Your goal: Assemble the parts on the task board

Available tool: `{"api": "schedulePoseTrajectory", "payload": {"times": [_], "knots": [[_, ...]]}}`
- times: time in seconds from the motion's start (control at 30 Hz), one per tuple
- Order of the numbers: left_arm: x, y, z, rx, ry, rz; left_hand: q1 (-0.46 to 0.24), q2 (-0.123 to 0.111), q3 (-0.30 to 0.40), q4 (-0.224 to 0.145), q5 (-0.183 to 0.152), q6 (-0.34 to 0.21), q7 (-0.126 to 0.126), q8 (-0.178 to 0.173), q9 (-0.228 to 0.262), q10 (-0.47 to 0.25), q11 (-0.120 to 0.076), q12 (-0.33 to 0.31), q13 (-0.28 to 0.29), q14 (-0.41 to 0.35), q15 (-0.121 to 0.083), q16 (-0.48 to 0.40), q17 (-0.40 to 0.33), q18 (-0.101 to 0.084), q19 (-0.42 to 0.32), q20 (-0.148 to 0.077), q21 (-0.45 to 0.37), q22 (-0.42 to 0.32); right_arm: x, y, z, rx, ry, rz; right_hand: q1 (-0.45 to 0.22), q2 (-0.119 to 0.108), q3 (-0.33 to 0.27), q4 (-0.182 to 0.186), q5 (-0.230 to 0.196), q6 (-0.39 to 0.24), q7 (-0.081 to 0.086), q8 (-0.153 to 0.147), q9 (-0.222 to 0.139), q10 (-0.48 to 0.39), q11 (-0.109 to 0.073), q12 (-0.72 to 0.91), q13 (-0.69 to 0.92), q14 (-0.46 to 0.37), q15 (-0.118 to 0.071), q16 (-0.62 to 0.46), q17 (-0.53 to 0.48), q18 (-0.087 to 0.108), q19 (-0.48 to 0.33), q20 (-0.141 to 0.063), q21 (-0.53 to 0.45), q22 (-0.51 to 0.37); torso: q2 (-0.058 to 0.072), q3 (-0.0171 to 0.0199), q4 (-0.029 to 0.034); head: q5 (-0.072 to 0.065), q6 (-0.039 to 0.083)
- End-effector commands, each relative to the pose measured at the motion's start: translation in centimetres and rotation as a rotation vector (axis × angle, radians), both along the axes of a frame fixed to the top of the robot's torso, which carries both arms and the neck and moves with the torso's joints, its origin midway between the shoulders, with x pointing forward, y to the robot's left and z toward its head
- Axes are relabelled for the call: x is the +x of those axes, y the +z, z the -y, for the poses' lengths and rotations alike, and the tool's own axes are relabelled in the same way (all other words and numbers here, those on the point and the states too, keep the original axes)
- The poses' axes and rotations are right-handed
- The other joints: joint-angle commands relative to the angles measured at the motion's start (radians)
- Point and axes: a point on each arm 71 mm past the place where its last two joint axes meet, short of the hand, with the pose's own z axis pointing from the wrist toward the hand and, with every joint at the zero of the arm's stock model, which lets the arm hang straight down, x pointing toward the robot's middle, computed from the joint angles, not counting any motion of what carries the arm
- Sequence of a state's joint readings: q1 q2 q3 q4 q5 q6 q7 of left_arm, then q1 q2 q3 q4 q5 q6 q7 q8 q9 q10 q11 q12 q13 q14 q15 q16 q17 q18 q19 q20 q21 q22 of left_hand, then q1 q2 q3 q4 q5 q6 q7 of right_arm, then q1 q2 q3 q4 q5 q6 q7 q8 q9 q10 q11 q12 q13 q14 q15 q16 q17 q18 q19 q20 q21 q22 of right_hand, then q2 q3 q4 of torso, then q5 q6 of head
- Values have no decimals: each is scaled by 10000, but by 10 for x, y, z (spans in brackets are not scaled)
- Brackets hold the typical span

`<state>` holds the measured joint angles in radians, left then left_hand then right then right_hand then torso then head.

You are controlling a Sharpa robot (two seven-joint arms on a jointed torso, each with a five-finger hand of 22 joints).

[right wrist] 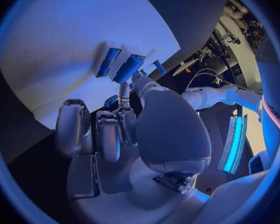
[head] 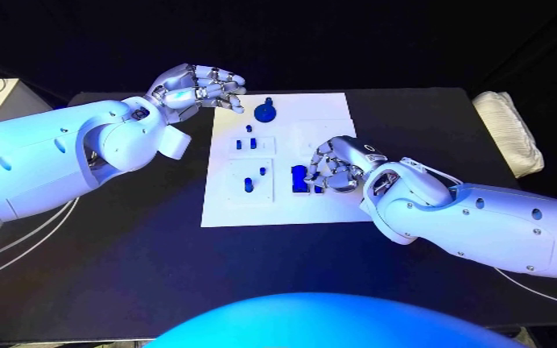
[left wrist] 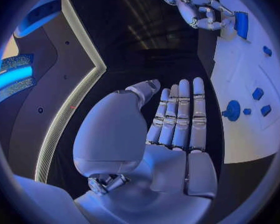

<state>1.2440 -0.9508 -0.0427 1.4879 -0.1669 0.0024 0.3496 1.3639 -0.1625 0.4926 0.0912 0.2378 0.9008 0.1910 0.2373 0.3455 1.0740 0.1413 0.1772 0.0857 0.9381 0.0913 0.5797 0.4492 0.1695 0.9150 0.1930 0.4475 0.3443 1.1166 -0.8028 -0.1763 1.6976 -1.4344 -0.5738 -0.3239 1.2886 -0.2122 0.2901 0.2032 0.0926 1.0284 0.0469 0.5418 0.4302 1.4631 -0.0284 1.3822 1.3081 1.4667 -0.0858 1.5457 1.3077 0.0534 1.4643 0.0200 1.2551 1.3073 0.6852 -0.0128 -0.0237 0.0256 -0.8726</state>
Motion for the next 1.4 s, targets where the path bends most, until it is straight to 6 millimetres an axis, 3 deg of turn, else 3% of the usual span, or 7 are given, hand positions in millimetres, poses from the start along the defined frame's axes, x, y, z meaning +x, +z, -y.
{"api": "schedulePoseTrajectory", "payload": {"times": [0.03,0.97,1.0,1.07,1.1,1.27,1.4], "knots": [[1,1,1,-183,-100,61,-1,37,-11,72,38,12,36,-36,9,-23,25,-69,9,-1,38,-62,8,120,64,30,-34,-9,1,10,6,2145,209,211,-92,-59,-36,104,3,-252,60,-113,-46,192,67,-331,1617,910,-10,-131,2082,46,619,-36,-477,1829,-49,-10,-38,19,104],[52,-45,-11,-904,3081,599,135,-263,-125,528,-1040,-570,-258,-458,-171,-477,382,-1151,-211,-1347,732,-3719,-960,99,-1034,946,-3354,-2246,120,7,99,8635,-2411,-1680,135,-191,2789,-1161,-113,-2071,1457,-2381,-1067,-4134,1779,-12654,-10460,-4484,1982,-13414,-7857,1303,-5041,2097,-11936,-9023,-1174,-55,-235,249,1777],[50,-46,-6,-526,2467,273,-4033,1625,-4926,-912,-2378,-9008,-1910,-2373,-3455,-3513,-1413,-1772,-857,-9381,-913,-5797,-4492,-1695,-9150,-1930,-4475,-3443,119,6,99,7476,-2698,-1303,-3723,2122,-2901,-2032,-926,-10284,-469,-5418,-4302,-7307,284,-13822,-13081,-7540,858,-15457,-13077,-534,-14643,-200,-12551,-13073,-1028,-101,-227,239,1678],[50,-46,-6,-525,2487,271,-4361,1625,-4926,-912,-2378,-9008,-1910,-2373,-3455,-10740,-1413,-1772,-857,-9381,-913,-5797,-4492,-1695,-9150,-1930,-4475,-3443,118,6,98,7518,-2709,-1301,-4104,2122,-2901,-2032,-926,-10284,-469,-5418,-4302,-7543,284,-13822,-13081,-14667,858,-15457,-13077,-534,-14643,-200,-12551,-13073,-1035,-96,-218,229,1699],[49,-46,-5,-524,2510,269,-4682,1625,-4926,-912,-2378,-9008,-1910,-2373,-3455,-10740,-1413,-1772,-857,-9381,-913,-5797,-4492,-1695,-9150,-1930,-4475,-3443,117,7,98,7568,-2722,-1300,-4432,2122,-2901,-2032,-926,-10284,-469,-5418,-4302,-14631,284,-13822,-13081,-14667,858,-15457,-13077,-534,-14643,-200,-12551,-13073,-1044,-91,-207,217,1723],[43,-49,2,-506,2809,236,-6409,1625,-4926,-912,-2378,-9008,-1910,-2373,-3455,-10740,-1413,-1772,-857,-9381,-913,-5797,-4492,-1695,-9150,-1930,-4475,-3443,108,7,88,8195,-2907,-1295,-12886,2122,-2901,-2032,-926,-10284,-469,-5418,-4302,-14631,284,-13822,-13081,-14667,858,-15457,-13077,-534,-14643,-200,-12551,-13073,-1161,-21,-66,67,2042],[35,-53,12,-472,3200,185,-13639,1625,-4926,-912,-2378,-9008,-1910,-2373,-3455,-10740,-1413,-1772,-857,-9381,-913,-5797,-4492,-1695,-9150,-1930,-4475,-3443,94,9,76,8972,-3197,-1328,-12886,2122,-2901,-2032,-926,-10284,-469,-5418,-4302,-14631,284,-13822,-13081,-14667,858,-15457,-13077,-534,-14643,-200,-12551,-13073,-1295,59,97,-107,2411]]}}
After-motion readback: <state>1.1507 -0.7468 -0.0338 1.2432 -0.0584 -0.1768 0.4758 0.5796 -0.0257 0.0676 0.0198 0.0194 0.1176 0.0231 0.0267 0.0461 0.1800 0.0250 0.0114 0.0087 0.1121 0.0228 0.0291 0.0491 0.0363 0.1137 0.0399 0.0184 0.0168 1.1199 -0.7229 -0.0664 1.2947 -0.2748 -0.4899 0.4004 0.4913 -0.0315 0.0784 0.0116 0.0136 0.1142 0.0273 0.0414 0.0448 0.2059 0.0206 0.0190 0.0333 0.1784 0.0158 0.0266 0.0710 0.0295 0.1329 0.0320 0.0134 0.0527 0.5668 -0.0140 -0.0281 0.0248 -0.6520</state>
